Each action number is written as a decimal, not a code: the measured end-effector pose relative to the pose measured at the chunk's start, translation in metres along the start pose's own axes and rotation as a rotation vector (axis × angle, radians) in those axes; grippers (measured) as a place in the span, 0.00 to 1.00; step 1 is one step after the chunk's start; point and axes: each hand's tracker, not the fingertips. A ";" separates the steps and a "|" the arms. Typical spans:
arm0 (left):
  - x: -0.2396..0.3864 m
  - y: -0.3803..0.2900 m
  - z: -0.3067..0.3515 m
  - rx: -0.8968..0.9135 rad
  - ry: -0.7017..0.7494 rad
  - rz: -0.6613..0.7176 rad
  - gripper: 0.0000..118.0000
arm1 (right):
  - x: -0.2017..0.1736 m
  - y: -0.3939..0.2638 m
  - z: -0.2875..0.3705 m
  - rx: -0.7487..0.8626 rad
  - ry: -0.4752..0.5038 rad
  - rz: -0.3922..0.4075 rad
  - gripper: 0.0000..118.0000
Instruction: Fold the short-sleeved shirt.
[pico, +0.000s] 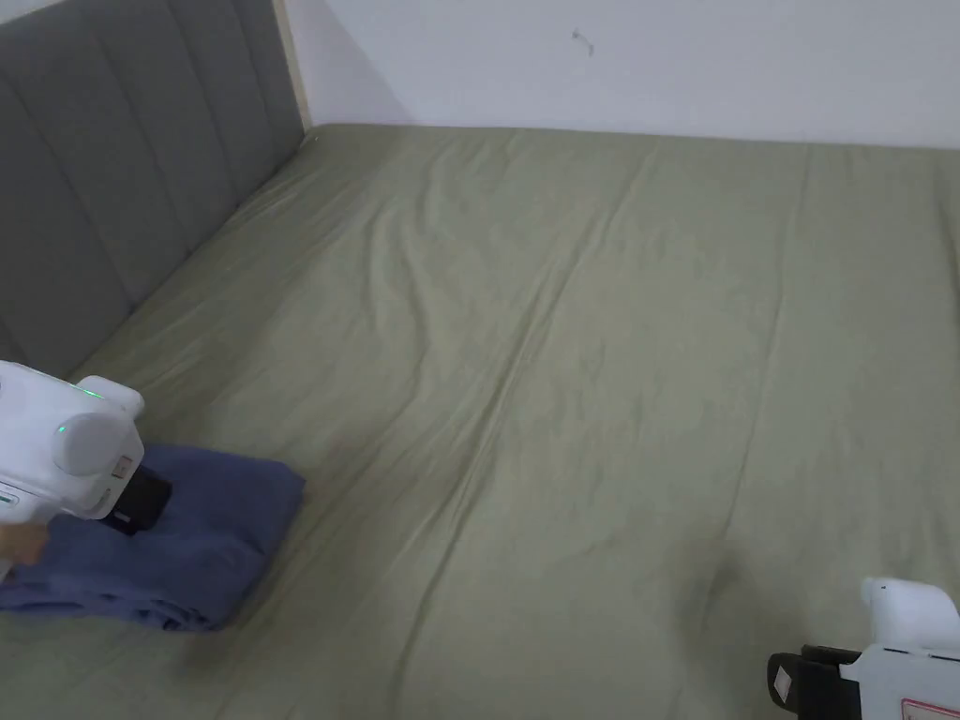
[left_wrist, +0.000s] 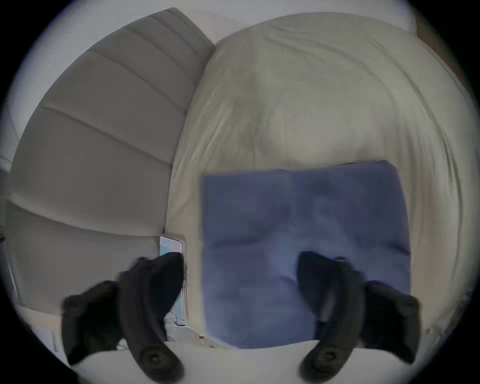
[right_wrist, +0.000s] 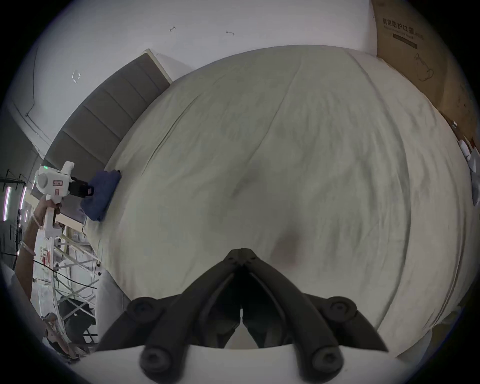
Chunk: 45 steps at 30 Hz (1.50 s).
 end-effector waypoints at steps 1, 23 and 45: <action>-0.003 0.001 0.004 0.019 -0.023 0.033 0.86 | 0.000 0.000 0.000 0.002 -0.002 0.004 0.00; 0.186 -0.056 0.215 0.473 -0.314 0.247 0.00 | 0.028 -0.016 0.076 0.203 -0.016 -0.019 0.00; 0.250 -0.070 0.390 1.080 -0.204 0.340 0.00 | -0.031 -0.001 0.250 0.996 -0.445 0.190 0.00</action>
